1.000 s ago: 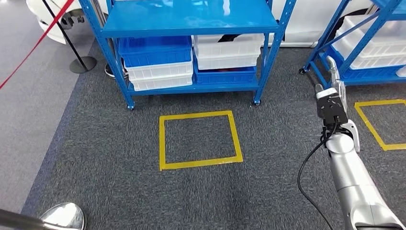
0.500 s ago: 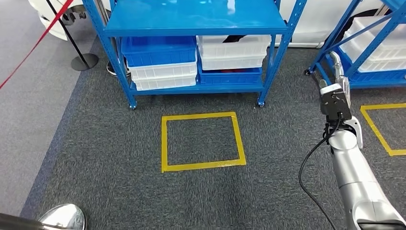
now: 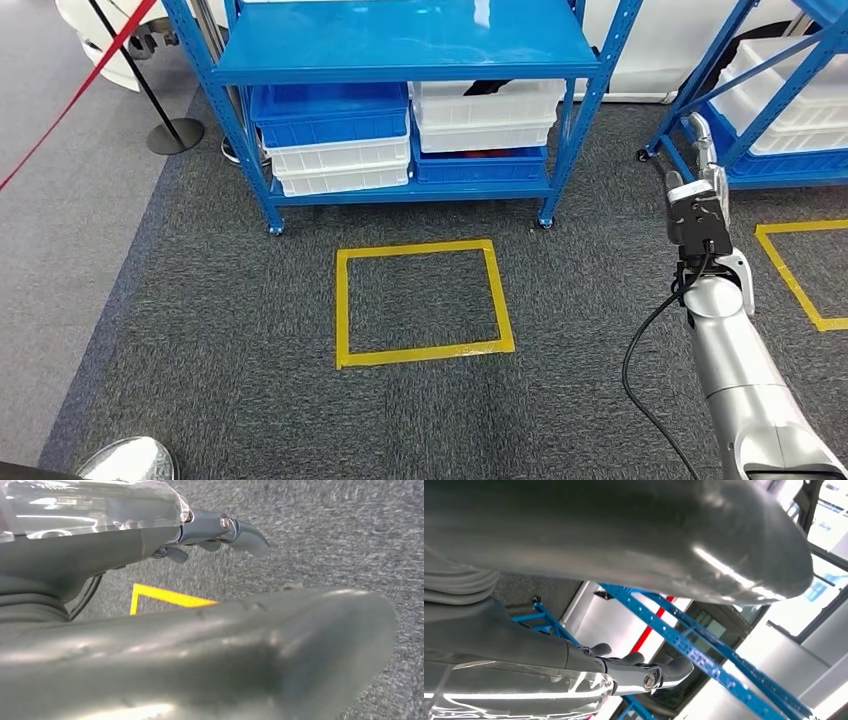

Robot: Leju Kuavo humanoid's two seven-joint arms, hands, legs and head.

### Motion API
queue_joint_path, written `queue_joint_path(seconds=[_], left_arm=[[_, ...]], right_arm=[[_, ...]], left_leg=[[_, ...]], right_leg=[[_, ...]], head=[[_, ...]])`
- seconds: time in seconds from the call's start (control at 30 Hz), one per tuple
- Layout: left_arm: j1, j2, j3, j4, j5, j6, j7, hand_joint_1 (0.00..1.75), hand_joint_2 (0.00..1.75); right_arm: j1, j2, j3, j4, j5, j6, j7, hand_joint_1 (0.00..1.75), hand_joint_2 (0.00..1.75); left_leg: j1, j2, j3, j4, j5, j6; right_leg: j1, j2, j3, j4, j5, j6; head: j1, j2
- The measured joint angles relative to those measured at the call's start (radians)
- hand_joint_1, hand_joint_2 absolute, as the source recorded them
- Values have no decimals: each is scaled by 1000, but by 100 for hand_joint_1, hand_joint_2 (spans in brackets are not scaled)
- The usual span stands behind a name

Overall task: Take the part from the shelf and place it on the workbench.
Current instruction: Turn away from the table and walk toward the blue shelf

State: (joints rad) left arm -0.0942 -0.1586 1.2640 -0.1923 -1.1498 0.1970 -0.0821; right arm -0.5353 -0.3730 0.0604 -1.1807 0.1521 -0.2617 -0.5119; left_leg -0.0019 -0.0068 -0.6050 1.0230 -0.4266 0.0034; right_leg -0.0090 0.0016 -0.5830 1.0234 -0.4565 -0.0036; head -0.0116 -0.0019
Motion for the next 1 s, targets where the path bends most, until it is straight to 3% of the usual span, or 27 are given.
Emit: queue_joint_path(seconds=[0.1, 0.13, 0.23, 0.27, 0.3, 0.33, 0.4, 0.43, 0.5, 0.63, 0.67, 0.77, 0.8, 1.0], left_arm=[[1, -1, 0, 0, 1, 0, 0, 0, 0], [0, -1, 0, 0, 1, 0, 0, 0, 0], [-1, 0, 0, 0, 1, -1, 0, 0, 0], [0, 0, 0, 0, 1, -1, 0, 0, 0], [0, 0, 0, 0, 1, -1, 0, 0, 0], [1, -1, 1, 0, 1, -1, 0, 0, 0], [1, -2, 1, 0, 2, -2, 1, 0, 0], [1, -2, 1, 0, 2, -3, 1, 0, 0], [-1, -2, 2, 0, 4, -5, 1, 0, 0], [-1, -1, 7, 0, 8, -5, 7, 0, 0], [-1, -2, 8, 0, 9, -4, 11, 0, 44], [-1, -4, 10, 0, 9, -1, 18, 0, 175], [-1, -5, 10, 0, 7, 0, 19, 0, 175], [2, -7, 10, 0, -8, 1, 21, 0, 175]], right_arm=[[0, 0, 0, 0, 2, -1, 0, 0, 0], [-1, 0, 0, -1, 2, -1, 0, 0, 0], [2, 0, 0, 2, 2, -1, -2, 0, 0], [6, 1, 0, 4, 2, -1, -2, 0, 0], [9, 1, 0, 6, 2, -1, -3, 0, 0], [11, 1, 0, 8, 2, -2, -4, 0, 0], [11, 1, 0, 9, 2, -2, -7, 0, 0], [11, 2, 0, 10, 2, -2, -8, 0, 0], [12, 4, 1, 12, 0, -4, -10, 0, 0], [22, 18, 2, 19, -4, -17, -16, 0, 0], [29, 23, 2, 21, -6, -20, -18, 0, 0], [78, 47, 2, 28, -20, -35, -31, 0, 131], [103, 58, 2, 30, -30, -41, -36, 0, 175], [298, 135, -31, 35, -119, -65, -64, 0, 175]], left_leg=[[3, -1, 10, -15, 1, 16], [4, -1, 16, -21, 2, 22], [4, 0, 28, -27, -4, 33], [3, -1, 31, -26, -8, 34], [3, -1, 35, -25, -12, 33], [3, -2, 41, -24, -17, 32], [4, -3, 54, -20, -29, 26], [2, -3, 56, -16, -35, 22], [-1, -4, 53, -11, -43, 13], [-4, -3, 59, -15, -47, 18], [-3, -3, 61, -18, -47, 17], [-1, -3, 71, -25, -50, 10], [0, -3, 74, -27, -51, 8], [4, -3, 79, -30, -56, -4]], right_leg=[[-3, 0, 1, 7, -9, 17], [-4, 0, -11, 32, -24, 22], [-7, -1, -107, 210, -95, 33], [-8, -1, -139, 259, -104, 35], [-9, -1, -155, 274, -93, 37], [-10, -1, -152, 251, -63, 37], [-13, -1, -102, 128, 15, 35], [-11, -1, -77, 68, 39, 32], [-8, 0, -55, 12, 49, 22], [-7, 4, -52, 6, 44, 11], [-5, 4, -51, 6, 42, 7], [-2, 2, -44, 6, 35, -2], [-2, 1, -42, 6, 34, -4], [3, 0, -35, 6, 29, -11]], head=[[0, 0], [0, 0], [0, 0], [0, 0], [0, 0], [0, 0], [0, 0], [0, 0], [0, 0], [0, 0], [0, 0], [0, 0], [0, 0], [0, 0]])
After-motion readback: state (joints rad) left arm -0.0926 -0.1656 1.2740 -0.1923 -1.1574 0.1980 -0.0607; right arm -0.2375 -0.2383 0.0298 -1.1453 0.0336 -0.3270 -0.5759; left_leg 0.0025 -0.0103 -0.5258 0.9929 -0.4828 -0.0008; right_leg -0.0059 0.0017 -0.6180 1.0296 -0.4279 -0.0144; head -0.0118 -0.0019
